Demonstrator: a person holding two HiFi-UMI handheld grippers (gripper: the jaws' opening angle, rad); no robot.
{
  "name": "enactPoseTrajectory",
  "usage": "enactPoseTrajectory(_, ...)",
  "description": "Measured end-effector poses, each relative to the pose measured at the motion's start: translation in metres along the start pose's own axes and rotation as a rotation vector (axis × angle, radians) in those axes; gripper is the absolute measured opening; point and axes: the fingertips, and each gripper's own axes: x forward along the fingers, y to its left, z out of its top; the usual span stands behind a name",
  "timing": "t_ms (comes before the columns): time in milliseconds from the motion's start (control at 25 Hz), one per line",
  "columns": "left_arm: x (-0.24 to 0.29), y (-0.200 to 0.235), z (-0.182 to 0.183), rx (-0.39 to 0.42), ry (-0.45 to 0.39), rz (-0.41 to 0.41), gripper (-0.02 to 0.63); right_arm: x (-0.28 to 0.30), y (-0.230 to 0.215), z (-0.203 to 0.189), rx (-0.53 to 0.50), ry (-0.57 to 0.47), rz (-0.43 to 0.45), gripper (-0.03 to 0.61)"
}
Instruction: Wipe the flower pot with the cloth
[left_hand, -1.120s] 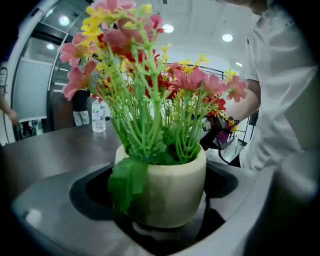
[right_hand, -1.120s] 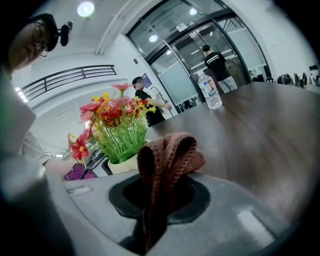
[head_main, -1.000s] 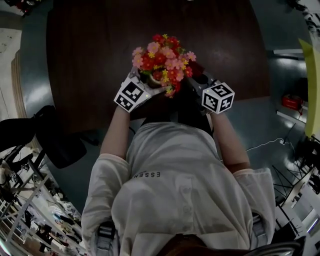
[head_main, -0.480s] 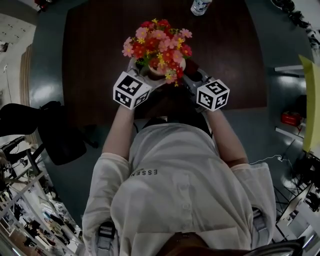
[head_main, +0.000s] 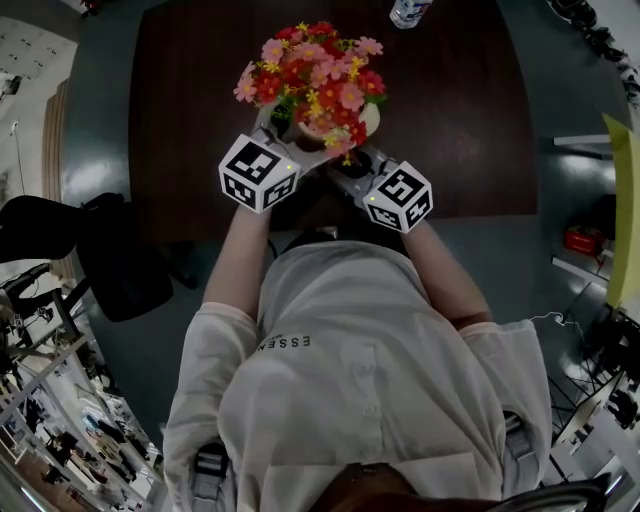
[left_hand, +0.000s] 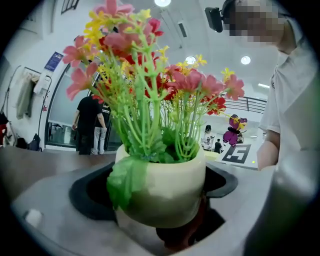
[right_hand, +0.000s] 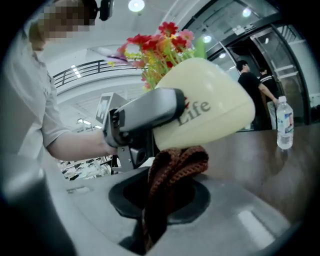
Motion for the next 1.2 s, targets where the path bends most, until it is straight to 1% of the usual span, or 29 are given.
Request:
enactPoseTrajectory(80, -0.003, 0.000, 0.001, 0.002, -0.001, -0.006, 0.549, 0.003, 0.007, -0.004, -0.019, 0.013, 0.021, 0.048)
enactPoseTrajectory(160, -0.004, -0.001, 0.004, 0.003, -0.006, -0.007, 0.549, 0.001, 0.003, -0.005, -0.016, 0.010, 0.008, 0.048)
enactPoseTrajectory(200, -0.006, -0.002, 0.006, 0.002, -0.010, -0.008, 0.549, -0.002, -0.004, -0.005, -0.009, 0.004, -0.016, 0.048)
enactPoseTrajectory(280, -0.009, -0.004, 0.010, 0.001, -0.017, -0.012, 0.549, -0.013, -0.024, 0.000, 0.015, -0.015, -0.092, 0.048)
enactPoseTrajectory(440, -0.012, -0.008, 0.021, -0.005, -0.028, -0.039, 0.549, -0.039, -0.067, 0.025, 0.050, -0.079, -0.254, 0.048)
enactPoseTrajectory(520, -0.014, -0.008, 0.029, 0.002, -0.035, -0.055, 0.548, -0.045, -0.080, 0.042, 0.048, -0.119, -0.302, 0.048)
enactPoseTrajectory(600, -0.014, -0.010, 0.034, 0.021, -0.029, -0.071, 0.549, -0.046, -0.084, 0.055, 0.028, -0.149, -0.316, 0.048)
enactPoseTrajectory(680, -0.013, -0.015, 0.038, 0.025, -0.027, -0.092, 0.549, -0.042, -0.079, 0.062, -0.010, -0.154, -0.301, 0.048)
enactPoseTrajectory(840, -0.011, -0.022, 0.040, -0.001, -0.038, -0.116, 0.549, -0.028, -0.057, 0.065, -0.094, -0.158, -0.240, 0.048)
enactPoseTrajectory(1000, -0.011, -0.022, 0.040, -0.005, -0.036, -0.111, 0.549, -0.014, -0.030, 0.059, -0.145, -0.138, -0.143, 0.048)
enactPoseTrajectory(1200, -0.012, -0.017, 0.031, -0.006, -0.023, -0.090, 0.549, -0.006, -0.003, 0.039, -0.181, -0.102, -0.030, 0.048)
